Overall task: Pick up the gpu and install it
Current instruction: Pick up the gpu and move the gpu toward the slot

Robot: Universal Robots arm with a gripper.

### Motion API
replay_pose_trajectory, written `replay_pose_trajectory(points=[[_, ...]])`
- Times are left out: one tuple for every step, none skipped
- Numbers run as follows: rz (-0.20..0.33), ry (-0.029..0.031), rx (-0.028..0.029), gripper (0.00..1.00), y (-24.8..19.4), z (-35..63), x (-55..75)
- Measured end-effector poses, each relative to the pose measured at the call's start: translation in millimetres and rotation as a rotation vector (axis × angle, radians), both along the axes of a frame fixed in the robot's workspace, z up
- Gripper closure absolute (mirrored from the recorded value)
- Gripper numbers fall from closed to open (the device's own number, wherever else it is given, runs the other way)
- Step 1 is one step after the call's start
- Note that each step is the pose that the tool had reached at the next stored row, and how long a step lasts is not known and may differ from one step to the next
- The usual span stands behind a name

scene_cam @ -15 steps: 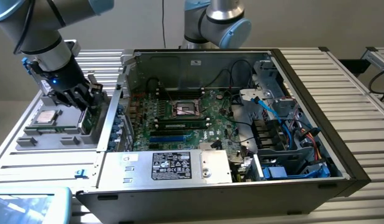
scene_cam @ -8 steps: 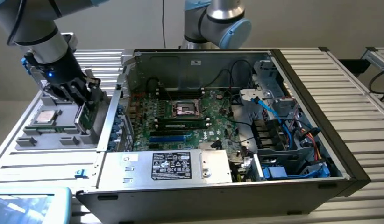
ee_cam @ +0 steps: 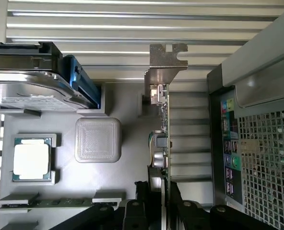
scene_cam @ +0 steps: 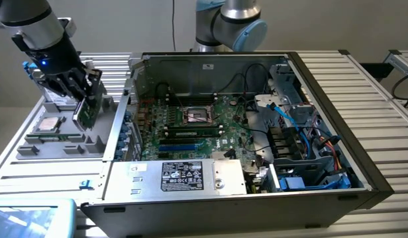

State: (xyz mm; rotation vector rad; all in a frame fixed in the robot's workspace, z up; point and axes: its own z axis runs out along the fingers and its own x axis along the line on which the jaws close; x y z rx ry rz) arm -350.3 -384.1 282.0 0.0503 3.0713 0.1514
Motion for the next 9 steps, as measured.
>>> replay_pose_trajectory(points=[[0.0, -0.0002, 0.0001, 0.72, 0.0, 4.4, 0.0], [-0.001, -0.0002, 0.0001, 0.72, 0.0, 9.1, 0.0], [-0.001, -0.0001, 0.0001, 0.72, 0.0, 13.7, 0.0], [-0.002, -0.0002, 0.0001, 0.72, -0.1, 18.2, 0.0], [-0.002, -0.0001, 0.0001, 0.72, -0.1, 22.7, 0.0], [-0.003, -0.0002, 0.0001, 0.72, -0.1, 27.2, 0.0], [-0.003, -0.0002, 0.0001, 0.72, -0.1, 31.7, 0.1], [-0.003, 0.0, 0.0, 0.72, -0.1, 36.5, 0.2], [-0.004, -0.0002, 0.0001, 0.72, -0.1, 41.0, 0.6]])
